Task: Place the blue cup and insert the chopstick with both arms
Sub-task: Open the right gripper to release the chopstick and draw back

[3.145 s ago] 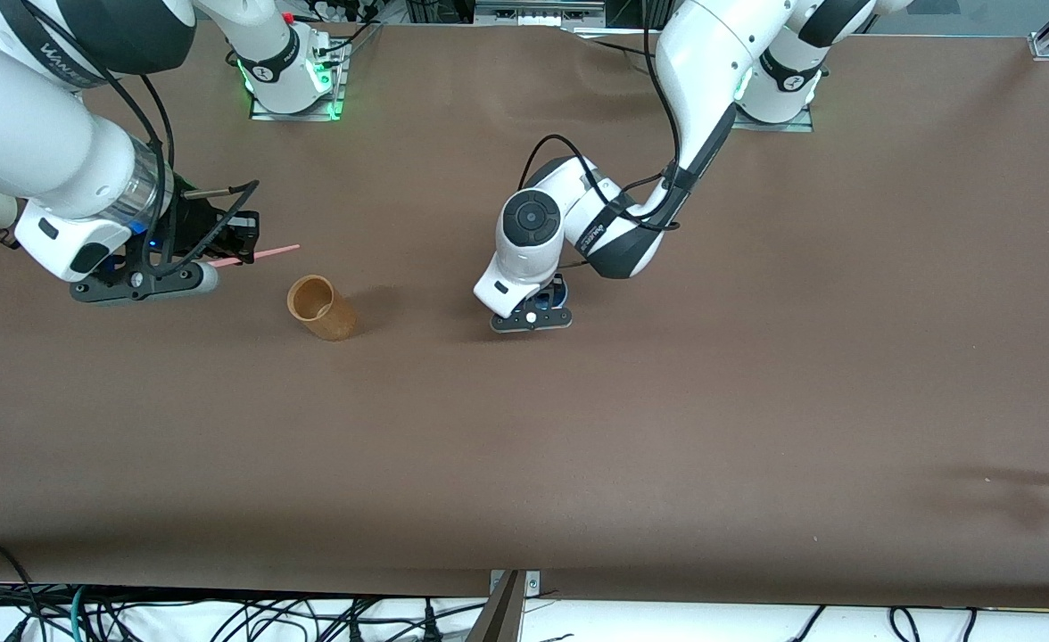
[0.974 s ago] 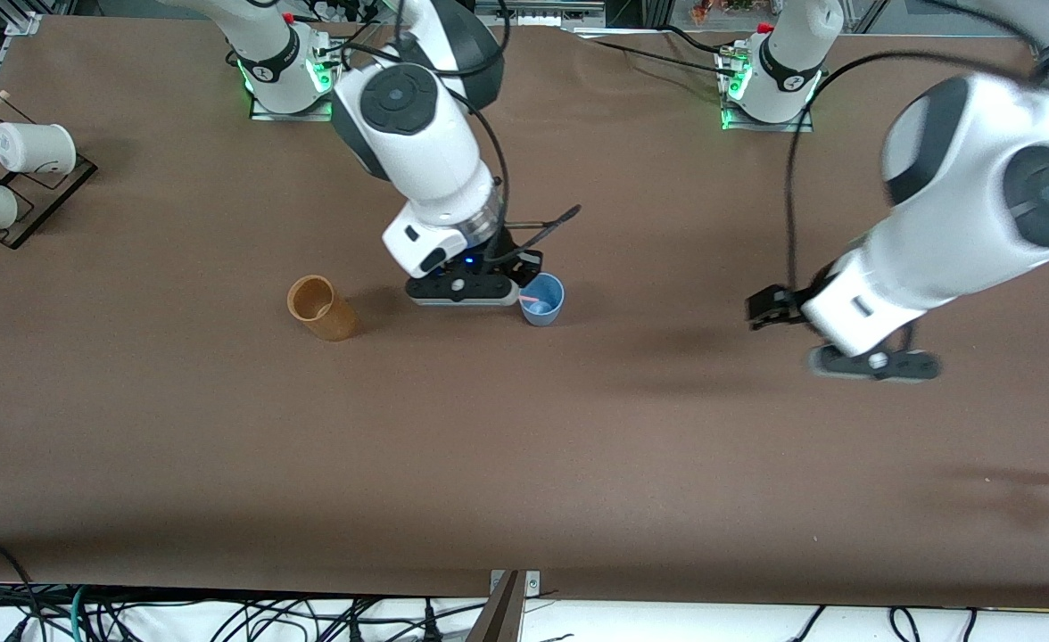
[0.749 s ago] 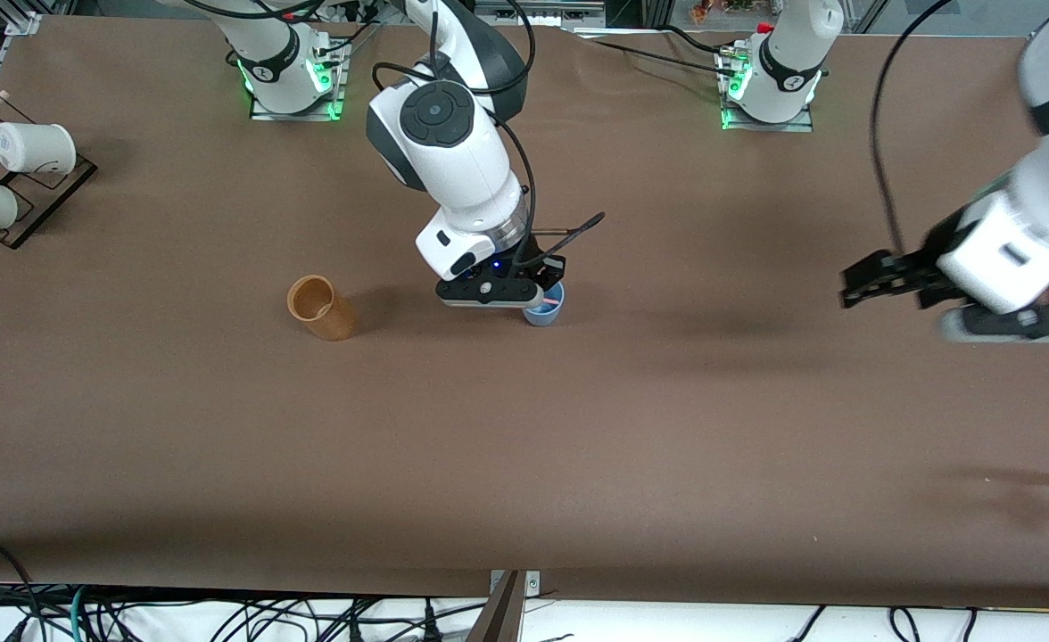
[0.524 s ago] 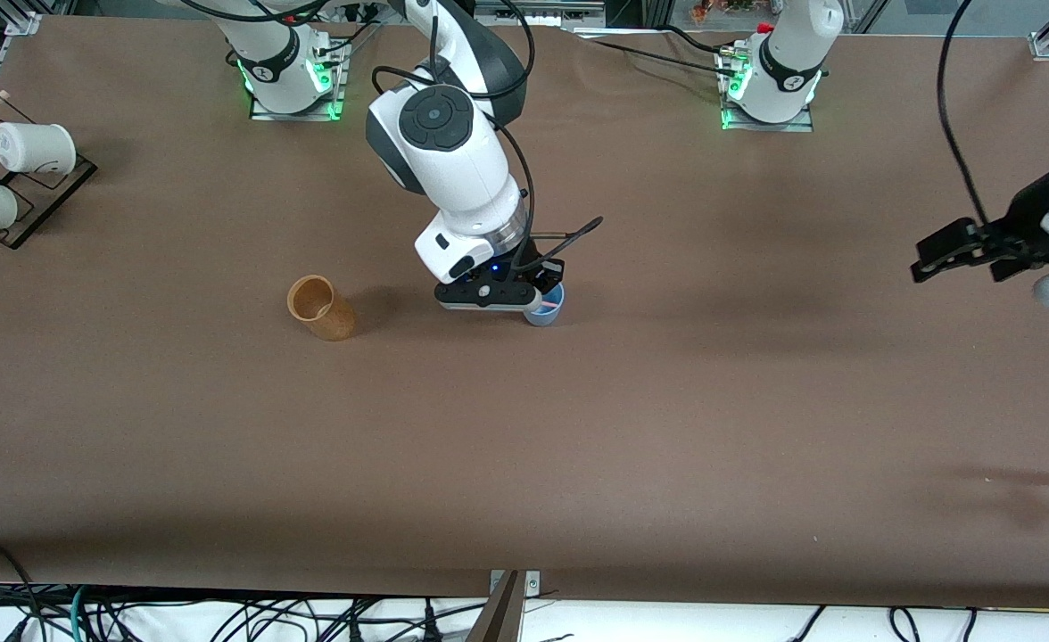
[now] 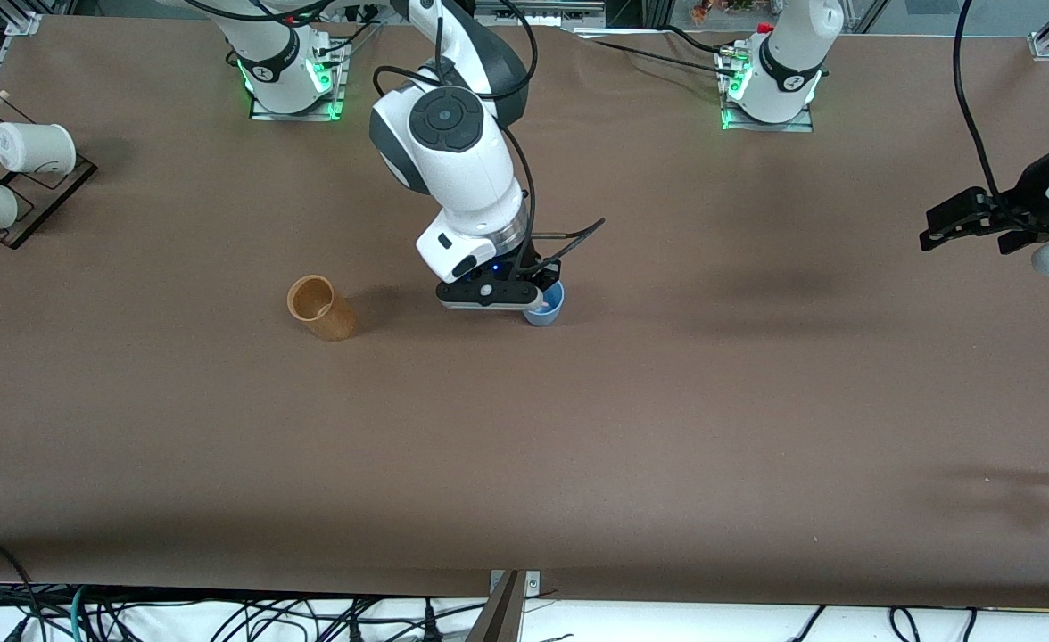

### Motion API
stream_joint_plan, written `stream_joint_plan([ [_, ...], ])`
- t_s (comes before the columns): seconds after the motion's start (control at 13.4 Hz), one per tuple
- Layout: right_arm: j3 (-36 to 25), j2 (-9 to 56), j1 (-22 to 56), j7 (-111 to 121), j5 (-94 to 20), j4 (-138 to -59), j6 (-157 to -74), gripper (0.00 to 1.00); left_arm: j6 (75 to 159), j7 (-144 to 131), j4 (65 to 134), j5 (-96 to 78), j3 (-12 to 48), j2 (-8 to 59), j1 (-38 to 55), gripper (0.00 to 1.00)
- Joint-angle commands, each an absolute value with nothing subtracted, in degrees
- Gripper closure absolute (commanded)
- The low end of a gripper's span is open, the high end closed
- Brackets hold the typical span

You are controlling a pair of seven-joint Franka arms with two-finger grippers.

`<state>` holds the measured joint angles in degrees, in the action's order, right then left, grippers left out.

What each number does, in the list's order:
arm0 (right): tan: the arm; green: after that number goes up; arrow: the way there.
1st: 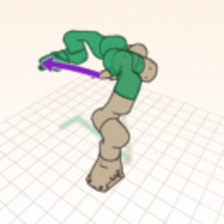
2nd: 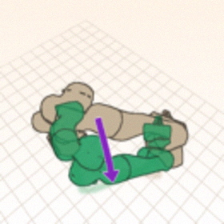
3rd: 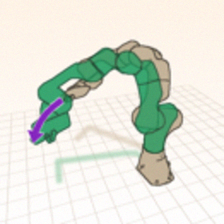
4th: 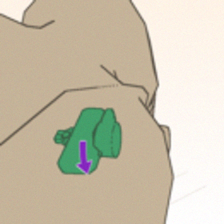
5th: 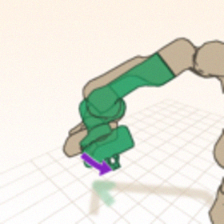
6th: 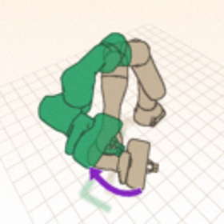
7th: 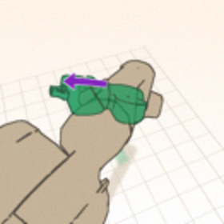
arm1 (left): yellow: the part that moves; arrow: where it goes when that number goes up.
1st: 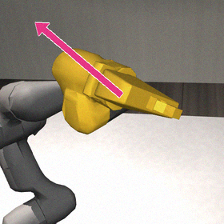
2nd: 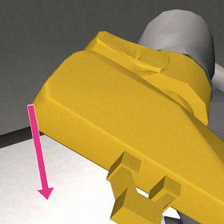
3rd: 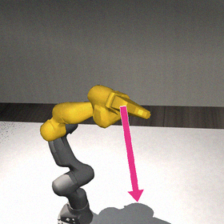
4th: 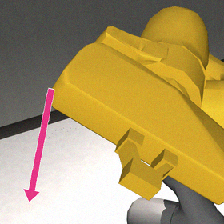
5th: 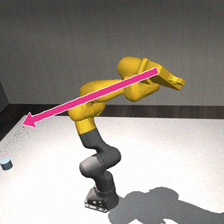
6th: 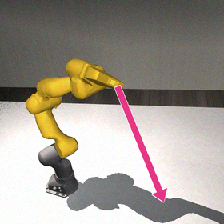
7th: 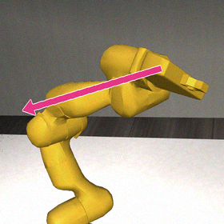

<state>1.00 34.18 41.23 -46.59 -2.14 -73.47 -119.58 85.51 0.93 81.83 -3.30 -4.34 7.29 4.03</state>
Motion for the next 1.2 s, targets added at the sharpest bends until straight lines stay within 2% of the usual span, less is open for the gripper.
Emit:
stream_joint_plan([
  [0.0,1.05,34.01,41.75,-46.93,-0.79,-73.74,-117.17,1.0,85.87,3.87,82.97,-2.37,-4.39,6.5,3.87,0.0],
  [0.07,1.05,34.01,41.92,-47.11,-0.79,-74.09,-116.98,1.0,85.87,3.69,82.97,-2.37,-4.39,6.5,3.87,0.0],
  [0.15,1.05,34.01,42.01,-47.11,-0.79,-74.35,-117.07,0.95,85.87,3.34,82.88,-2.37,-4.31,6.5,3.87,0.0],
  [0.22,1.05,34.01,42.01,-47.2,-0.79,-74.36,-117.07,0.39,85.87,3.08,82.88,-2.37,-4.31,6.59,3.95,0.0],
  [0.3,0.97,33.93,41.92,-47.37,-0.79,-74.36,-117.07,0.01,85.87,3.08,82.88,-2.46,-4.31,6.59,3.96,0.0],
  [0.67,-0.61,33.31,41.4,-46.94,-0.18,-73.74,-116.9,0.0,85.96,3.34,82.71,-2.81,-4.48,6.94,1.94,0.0],
  [0.9,-4.03,32.0,41.22,-45.71,-0.09,-71.38,-110.51,0.0,85.96,3.16,82.62,-2.99,-4.22,6.94,2.11,0.0],
  [1.12,-9.74,27.26,41.13,-37.73,-0.44,-71.63,-103.73,0.0,85.96,3.25,82.27,-3.08,-4.22,7.03,1.93,0.0],
])
